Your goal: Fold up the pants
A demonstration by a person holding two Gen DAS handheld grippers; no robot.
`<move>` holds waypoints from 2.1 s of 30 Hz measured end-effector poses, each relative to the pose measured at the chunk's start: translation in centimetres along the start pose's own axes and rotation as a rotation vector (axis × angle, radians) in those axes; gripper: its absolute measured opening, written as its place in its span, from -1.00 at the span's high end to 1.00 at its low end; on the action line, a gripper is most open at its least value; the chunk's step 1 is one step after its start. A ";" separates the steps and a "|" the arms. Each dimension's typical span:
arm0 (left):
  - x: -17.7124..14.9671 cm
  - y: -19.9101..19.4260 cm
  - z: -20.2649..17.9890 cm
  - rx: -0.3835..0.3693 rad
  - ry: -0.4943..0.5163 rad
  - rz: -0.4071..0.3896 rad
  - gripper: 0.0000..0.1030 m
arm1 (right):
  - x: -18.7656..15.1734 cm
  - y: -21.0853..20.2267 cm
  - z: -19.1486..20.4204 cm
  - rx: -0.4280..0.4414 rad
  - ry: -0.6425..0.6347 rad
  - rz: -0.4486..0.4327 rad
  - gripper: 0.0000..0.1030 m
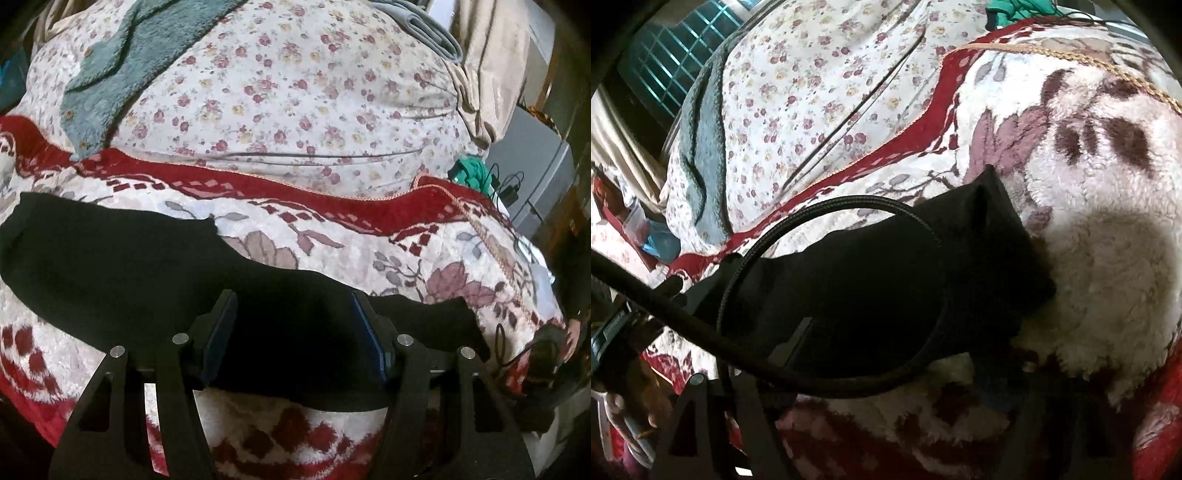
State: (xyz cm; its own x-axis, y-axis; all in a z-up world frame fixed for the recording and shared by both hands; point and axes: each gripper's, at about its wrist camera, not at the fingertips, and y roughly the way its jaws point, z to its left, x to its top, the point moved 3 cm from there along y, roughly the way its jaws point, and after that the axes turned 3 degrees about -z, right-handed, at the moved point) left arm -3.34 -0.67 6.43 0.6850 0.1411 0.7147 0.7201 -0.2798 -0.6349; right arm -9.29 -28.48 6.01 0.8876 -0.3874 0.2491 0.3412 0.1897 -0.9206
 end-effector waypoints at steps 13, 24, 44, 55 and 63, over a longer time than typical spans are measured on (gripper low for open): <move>-0.2 1.6 -1.4 -0.032 0.056 0.052 -0.19 | 1.1 -0.3 -0.4 0.155 0.074 -0.111 -0.50; -0.6 3.4 -3.2 -0.056 0.094 0.098 -0.19 | 1.4 0.2 -0.8 0.212 0.086 -0.131 -0.40; 0.6 10.8 -13.5 -0.440 0.401 0.401 -0.19 | 1.5 0.1 -2.4 0.182 0.105 -0.110 0.42; -1.1 16.3 -20.8 -0.584 0.643 0.581 -0.19 | 0.2 -0.6 -1.7 0.225 0.040 -0.118 0.08; -2.1 18.6 -23.6 -0.634 0.776 0.667 -0.19 | -0.1 -0.7 -1.5 0.221 -0.010 -0.156 0.04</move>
State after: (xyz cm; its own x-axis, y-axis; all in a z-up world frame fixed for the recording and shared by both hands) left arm 6.00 -28.61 -0.01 0.4962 -0.7570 0.4252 -0.0821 -0.5284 -0.8450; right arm -10.11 -29.91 6.17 0.8218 -0.4188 0.3864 0.5321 0.3212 -0.7834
